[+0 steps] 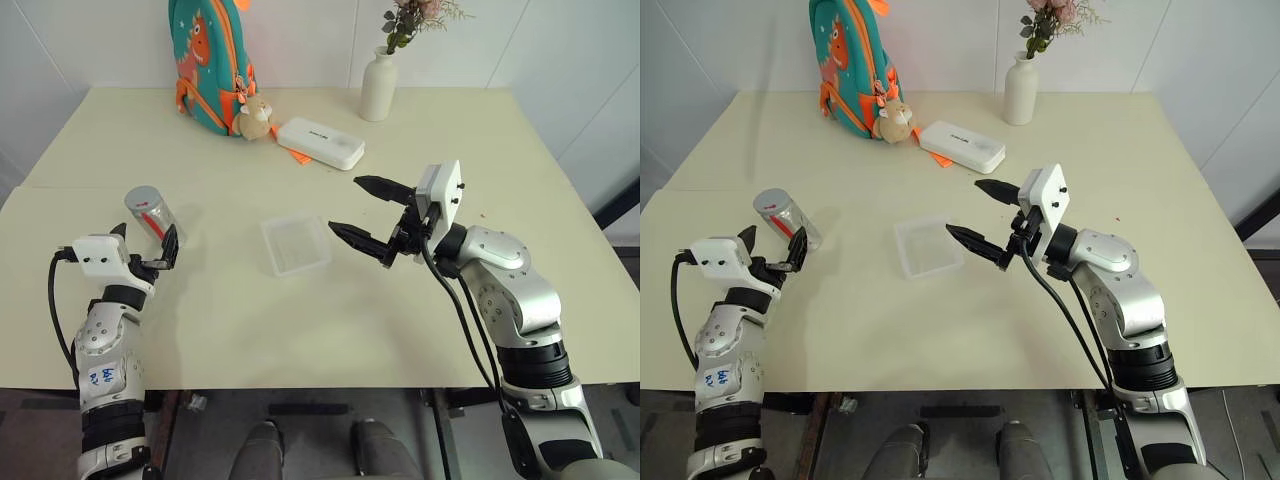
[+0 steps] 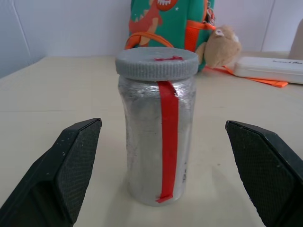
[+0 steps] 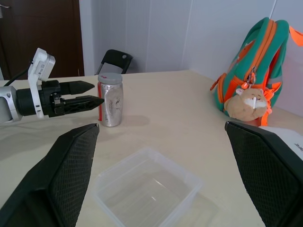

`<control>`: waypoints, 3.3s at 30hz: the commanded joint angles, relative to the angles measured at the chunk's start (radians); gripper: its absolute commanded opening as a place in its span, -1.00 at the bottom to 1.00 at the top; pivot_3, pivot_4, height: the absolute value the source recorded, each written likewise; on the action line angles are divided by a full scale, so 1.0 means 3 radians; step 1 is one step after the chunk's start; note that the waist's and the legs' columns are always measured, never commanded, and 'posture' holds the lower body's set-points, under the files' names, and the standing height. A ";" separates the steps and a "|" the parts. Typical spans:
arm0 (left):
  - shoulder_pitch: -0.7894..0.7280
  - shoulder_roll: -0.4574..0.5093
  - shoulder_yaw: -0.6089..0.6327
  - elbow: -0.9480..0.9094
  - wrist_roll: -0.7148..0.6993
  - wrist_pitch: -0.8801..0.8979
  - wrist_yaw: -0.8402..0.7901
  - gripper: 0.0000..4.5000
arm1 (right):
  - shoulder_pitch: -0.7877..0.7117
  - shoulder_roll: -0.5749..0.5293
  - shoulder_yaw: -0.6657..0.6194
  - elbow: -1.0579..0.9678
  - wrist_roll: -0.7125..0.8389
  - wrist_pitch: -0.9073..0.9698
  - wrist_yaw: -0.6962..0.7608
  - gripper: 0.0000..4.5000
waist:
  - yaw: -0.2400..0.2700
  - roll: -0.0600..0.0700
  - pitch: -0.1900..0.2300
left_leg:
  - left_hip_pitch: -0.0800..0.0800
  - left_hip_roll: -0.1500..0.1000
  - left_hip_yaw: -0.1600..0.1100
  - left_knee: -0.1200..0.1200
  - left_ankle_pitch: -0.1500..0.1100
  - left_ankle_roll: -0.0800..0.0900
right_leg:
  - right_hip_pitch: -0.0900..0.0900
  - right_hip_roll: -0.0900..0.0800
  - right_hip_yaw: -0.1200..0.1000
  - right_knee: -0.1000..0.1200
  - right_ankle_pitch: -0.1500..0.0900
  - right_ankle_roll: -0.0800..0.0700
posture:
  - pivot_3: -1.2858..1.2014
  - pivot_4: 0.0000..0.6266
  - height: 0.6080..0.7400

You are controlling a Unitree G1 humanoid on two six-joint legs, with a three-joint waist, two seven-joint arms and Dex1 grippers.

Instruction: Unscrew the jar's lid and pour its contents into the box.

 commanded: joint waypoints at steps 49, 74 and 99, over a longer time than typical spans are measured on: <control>-0.0739 0.0819 -0.1261 -0.0908 -0.0859 0.1414 -0.2287 -0.16 | -0.0725 0.0368 0.0356 -0.0508 0.0091 0.1416 -0.0828 1.00 | -0.0093 0.0006 0.0005 | -0.0006 0.0001 -0.0001 -0.0019 0.0005 -0.0005 | -0.0011 0.0000 -0.0001 -0.0007 -0.0003 -0.0005 | 0.03 -0.52 1.00; -0.0752 0.0594 -0.1252 -0.1055 -0.0861 0.1424 -0.2187 -0.16 | -0.0778 0.0491 0.0370 -0.0439 0.0140 0.1596 -0.0837 0.92 | -0.0093 0.0006 0.0006 | -0.0006 0.0006 -0.0001 -0.0020 0.0006 -0.0005 | -0.0015 0.0003 -0.0001 -0.0002 -0.0007 -0.0012 | 0.03 -0.52 1.00; -0.1242 0.0641 -0.1336 -0.0835 -0.1194 0.1667 -0.3214 -0.16 | -0.1314 -0.0355 0.0509 0.0154 0.0546 0.1393 0.1124 0.14 | -0.0099 0.0010 0.0010 | -0.0006 0.0006 0.0000 -0.0021 0.0005 -0.0005 | -0.0013 0.0006 -0.0003 -0.0006 -0.0007 -0.0012 | 0.03 -0.52 1.00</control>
